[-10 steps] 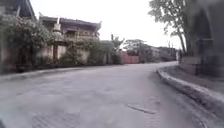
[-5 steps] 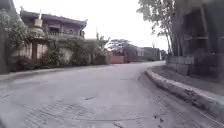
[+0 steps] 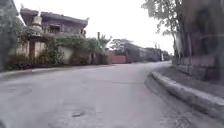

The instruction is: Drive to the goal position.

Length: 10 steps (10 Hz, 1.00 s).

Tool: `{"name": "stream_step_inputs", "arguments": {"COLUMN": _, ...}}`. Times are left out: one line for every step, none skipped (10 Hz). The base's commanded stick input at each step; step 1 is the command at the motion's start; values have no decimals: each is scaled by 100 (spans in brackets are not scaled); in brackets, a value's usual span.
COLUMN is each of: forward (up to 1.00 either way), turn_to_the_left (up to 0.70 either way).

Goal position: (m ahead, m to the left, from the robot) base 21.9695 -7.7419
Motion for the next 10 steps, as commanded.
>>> {"name": "stream_step_inputs", "arguments": {"forward": 100, "turn_to_the_left": -3}}
{"name": "stream_step_inputs", "arguments": {"forward": 100, "turn_to_the_left": -4}}
{"name": "stream_step_inputs", "arguments": {"forward": 100, "turn_to_the_left": -4}}
{"name": "stream_step_inputs", "arguments": {"forward": 100, "turn_to_the_left": -10}}
{"name": "stream_step_inputs", "arguments": {"forward": 100, "turn_to_the_left": -32}}
{"name": "stream_step_inputs", "arguments": {"forward": 100, "turn_to_the_left": -40}}
{"name": "stream_step_inputs", "arguments": {"forward": 100, "turn_to_the_left": -40}}
{"name": "stream_step_inputs", "arguments": {"forward": 100, "turn_to_the_left": -40}}
{"name": "stream_step_inputs", "arguments": {"forward": 100, "turn_to_the_left": -40}}
{"name": "stream_step_inputs", "arguments": {"forward": 100, "turn_to_the_left": -40}}
